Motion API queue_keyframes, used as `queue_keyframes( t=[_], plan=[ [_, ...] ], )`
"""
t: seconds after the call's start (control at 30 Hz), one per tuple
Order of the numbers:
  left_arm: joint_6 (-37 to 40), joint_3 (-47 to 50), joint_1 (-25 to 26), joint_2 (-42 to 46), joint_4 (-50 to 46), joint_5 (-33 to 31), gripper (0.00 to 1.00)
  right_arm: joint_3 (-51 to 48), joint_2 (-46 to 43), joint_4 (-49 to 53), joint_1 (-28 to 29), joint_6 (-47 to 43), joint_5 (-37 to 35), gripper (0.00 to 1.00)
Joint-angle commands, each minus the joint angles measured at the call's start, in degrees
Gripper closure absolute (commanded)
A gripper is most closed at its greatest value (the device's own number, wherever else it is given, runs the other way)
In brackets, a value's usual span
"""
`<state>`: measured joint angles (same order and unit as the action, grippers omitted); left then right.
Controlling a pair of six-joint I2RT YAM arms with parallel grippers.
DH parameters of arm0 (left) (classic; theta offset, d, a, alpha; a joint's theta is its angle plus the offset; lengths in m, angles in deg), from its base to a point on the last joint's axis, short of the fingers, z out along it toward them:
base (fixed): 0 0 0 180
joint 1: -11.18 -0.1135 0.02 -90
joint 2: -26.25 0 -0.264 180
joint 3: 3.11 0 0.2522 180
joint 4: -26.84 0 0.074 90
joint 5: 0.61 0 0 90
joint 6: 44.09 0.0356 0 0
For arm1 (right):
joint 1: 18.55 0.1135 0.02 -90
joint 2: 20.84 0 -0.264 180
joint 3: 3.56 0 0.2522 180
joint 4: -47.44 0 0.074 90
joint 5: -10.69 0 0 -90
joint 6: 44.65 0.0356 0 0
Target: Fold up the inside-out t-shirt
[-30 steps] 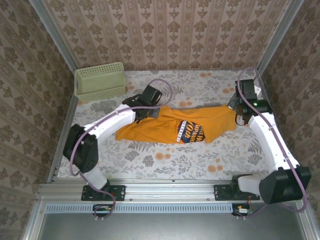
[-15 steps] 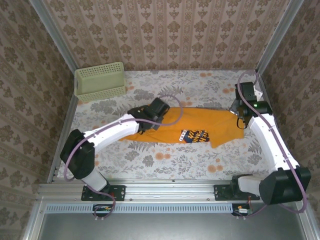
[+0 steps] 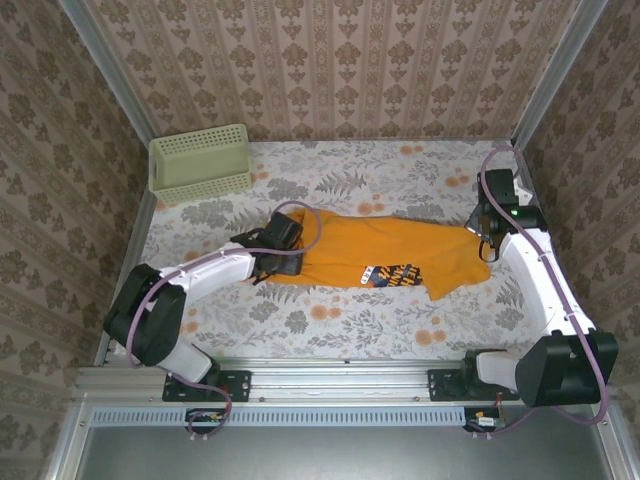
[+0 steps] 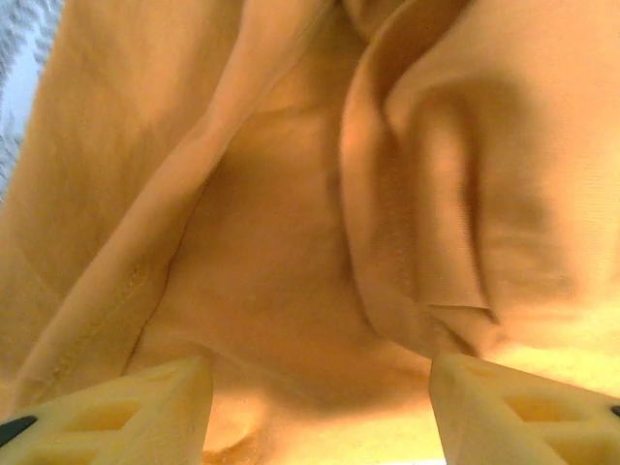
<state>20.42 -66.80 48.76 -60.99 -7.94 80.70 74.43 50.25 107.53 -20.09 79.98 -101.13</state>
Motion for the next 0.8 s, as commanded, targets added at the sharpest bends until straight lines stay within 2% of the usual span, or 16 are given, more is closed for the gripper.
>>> queue_keyframes(
  t=[0.0,0.1,0.33,0.43,0.6,0.77],
  plan=[
    [-4.2,1.6,-0.6,2.0,5.9,8.2,0.43,-0.5,-1.2,-0.9,-0.6,-0.6,0.5,1.0],
    [-3.9,1.3,-0.4,0.9,6.5,8.6,0.47,-0.8,-1.4,-1.3,-0.6,-0.4,1.2,1.0],
    [-2.9,-0.6,1.1,-2.6,6.4,8.6,0.46,-1.4,-1.6,-1.4,-0.6,-0.4,1.1,1.0],
    [-2.8,-1.4,1.2,-4.3,6.0,8.4,0.5,-1.6,-1.9,-1.6,-0.7,-0.3,1.2,1.0],
    [-1.7,-2.8,1.4,-5.5,4.2,6.5,0.64,-1.7,-2.1,-1.5,-1.0,-0.4,1.0,1.0],
    [1.3,-4.4,1.3,-3.5,-0.4,0.3,0.93,-1.5,-2.9,-1.2,-2.4,-0.7,0.7,1.0]
  ],
)
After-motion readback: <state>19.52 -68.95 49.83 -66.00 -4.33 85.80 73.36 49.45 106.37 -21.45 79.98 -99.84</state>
